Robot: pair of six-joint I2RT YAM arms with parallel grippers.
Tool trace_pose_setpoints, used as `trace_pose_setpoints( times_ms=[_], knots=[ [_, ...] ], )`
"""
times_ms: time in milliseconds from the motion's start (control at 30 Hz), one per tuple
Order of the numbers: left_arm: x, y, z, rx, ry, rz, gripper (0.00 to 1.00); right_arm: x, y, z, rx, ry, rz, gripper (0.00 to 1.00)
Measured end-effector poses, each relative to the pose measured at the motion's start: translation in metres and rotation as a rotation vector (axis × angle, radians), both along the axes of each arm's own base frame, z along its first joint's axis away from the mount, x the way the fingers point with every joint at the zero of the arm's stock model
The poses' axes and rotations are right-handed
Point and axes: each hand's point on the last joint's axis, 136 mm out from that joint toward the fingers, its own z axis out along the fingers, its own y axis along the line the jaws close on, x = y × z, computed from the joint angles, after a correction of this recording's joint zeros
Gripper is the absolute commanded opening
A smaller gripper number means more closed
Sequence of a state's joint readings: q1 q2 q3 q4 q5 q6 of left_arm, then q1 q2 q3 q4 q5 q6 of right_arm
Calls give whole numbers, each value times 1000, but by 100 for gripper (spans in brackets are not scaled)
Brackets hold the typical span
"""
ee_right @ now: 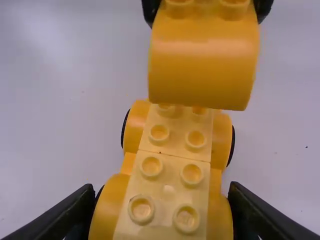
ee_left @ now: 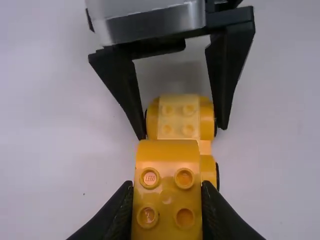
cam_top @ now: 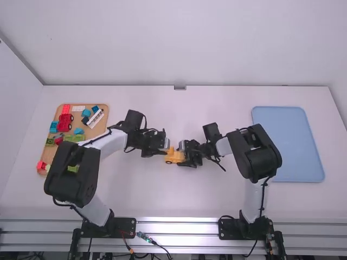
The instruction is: Assemble lego blocks to make yellow taxi
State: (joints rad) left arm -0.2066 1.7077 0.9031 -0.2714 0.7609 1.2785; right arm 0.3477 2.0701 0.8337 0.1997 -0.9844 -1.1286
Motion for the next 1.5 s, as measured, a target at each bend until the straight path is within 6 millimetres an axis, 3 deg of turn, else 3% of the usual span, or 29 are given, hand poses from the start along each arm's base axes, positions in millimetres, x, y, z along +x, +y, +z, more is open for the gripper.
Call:
trace_pose_setpoints(
  times_ms=[267, 467, 667, 767, 867, 967, 1067, 1100, 1167, 1233, 1500],
  knots=[
    [4, 6, -13, 9, 59, 136, 2, 0, 0, 0, 3, -27, 17, 66],
    [-3, 6, -20, 9, 104, 166, 2, -5, -1, 0, -6, -34, 59, 55],
    [-4, 6, -20, 8, 122, 177, 2, -9, -5, 1, -49, -35, 117, 51],
    [-8, 7, -19, 14, 141, 181, 2, -5, -5, 2, -62, -59, 136, 43],
    [-11, 8, -5, 8, 125, 185, 2, -2, -5, 3, -70, -84, 148, 39],
    [-9, 7, 11, -10, 103, 202, 2, 0, -5, 4, -70, -100, 153, 42],
    [-9, 2, 22, -28, 75, 201, 2, 1, -4, 4, -68, -107, 153, 58],
    [-9, 0, 24, -31, 67, 197, 2, 1, -4, 4, -67, -110, 152, 58],
    [-9, -4, 25, -39, 58, 190, 2, 3, -4, 4, -70, -110, 145, 70],
    [-13, -6, 21, -41, 67, 191, 2, 4, -5, 2, -86, -103, 135, 75],
    [-18, -6, 15, -45, 94, 209, 2, 7, -6, 0, -99, -96, 117, 80]
  ],
)
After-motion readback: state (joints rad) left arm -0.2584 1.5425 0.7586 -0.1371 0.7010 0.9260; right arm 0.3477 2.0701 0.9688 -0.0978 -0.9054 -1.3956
